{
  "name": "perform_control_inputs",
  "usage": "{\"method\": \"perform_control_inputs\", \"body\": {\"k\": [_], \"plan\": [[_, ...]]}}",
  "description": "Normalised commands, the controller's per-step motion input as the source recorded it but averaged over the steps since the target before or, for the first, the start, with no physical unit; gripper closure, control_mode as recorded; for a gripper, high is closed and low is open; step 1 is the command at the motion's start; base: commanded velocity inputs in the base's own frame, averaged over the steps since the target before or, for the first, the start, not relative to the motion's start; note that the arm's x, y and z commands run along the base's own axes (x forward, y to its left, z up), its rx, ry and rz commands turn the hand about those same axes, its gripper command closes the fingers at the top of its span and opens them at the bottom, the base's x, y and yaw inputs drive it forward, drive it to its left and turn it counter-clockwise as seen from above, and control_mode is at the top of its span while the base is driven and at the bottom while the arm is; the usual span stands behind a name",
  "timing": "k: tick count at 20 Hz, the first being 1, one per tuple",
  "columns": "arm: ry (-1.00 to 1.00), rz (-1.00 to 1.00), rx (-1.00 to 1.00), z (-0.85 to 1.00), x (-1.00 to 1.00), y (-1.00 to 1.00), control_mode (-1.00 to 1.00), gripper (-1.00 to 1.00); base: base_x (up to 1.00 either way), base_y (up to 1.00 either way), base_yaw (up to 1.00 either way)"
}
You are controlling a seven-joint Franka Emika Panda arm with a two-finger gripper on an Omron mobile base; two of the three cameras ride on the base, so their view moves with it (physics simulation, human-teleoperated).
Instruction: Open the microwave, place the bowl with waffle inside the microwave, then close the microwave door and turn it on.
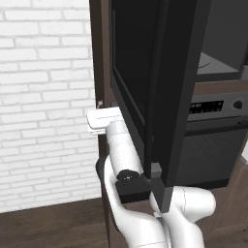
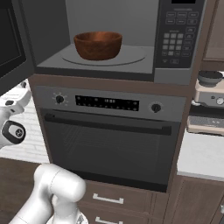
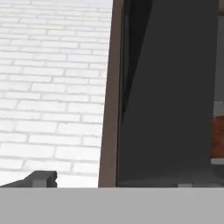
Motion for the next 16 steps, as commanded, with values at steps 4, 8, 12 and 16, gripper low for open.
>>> {"method": "perform_control_inputs", "body": {"k": [4, 8, 12, 16], "plan": [[0.03, -0.08, -0.1, -0.02, -0.08, 0.63, -1.0, -1.0, 0.0, 0.0, 0.0], [0.0, -0.09, -0.03, 0.0, -0.26, 0.57, -1.0, -1.0, 0.0, 0.0, 0.0], [0.0, -0.09, -0.03, -0.13, -0.51, 0.69, -1.0, -1.0, 0.0, 0.0, 0.0], [-0.08, -0.03, -0.07, -0.55, -0.45, 0.65, -1.0, -1.0, 0.0, 0.0, 0.0]]}}
